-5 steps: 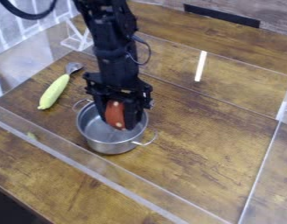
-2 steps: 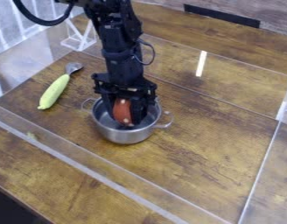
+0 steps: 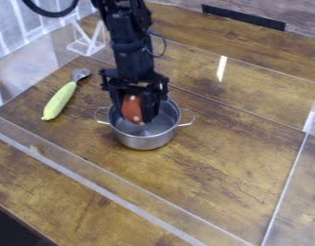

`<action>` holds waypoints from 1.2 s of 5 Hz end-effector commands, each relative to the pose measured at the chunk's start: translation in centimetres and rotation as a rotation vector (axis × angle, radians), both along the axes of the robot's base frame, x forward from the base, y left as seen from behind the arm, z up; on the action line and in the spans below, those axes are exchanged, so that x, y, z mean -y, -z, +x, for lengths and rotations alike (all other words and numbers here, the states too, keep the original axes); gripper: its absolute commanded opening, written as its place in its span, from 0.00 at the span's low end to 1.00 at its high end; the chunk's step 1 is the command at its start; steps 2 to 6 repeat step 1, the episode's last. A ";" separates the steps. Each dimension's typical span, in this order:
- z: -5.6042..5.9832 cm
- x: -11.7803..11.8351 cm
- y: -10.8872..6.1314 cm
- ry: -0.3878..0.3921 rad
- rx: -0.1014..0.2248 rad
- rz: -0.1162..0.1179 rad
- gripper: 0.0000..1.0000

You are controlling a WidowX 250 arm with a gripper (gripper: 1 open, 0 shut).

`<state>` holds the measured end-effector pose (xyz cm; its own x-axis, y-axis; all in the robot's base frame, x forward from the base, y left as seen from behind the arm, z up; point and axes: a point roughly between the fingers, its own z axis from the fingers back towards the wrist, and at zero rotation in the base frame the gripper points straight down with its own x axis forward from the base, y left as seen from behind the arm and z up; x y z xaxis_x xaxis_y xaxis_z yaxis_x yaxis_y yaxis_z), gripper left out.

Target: Put the mushroom in the silver pot

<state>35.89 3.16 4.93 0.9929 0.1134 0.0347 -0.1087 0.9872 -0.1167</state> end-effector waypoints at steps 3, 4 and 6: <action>1.2 -1.3 -2.0 -0.034 0.050 0.001 0.00; 1.2 -1.3 -2.0 -0.034 0.050 0.001 0.00; 1.2 -1.3 -2.0 -0.034 0.050 0.001 0.00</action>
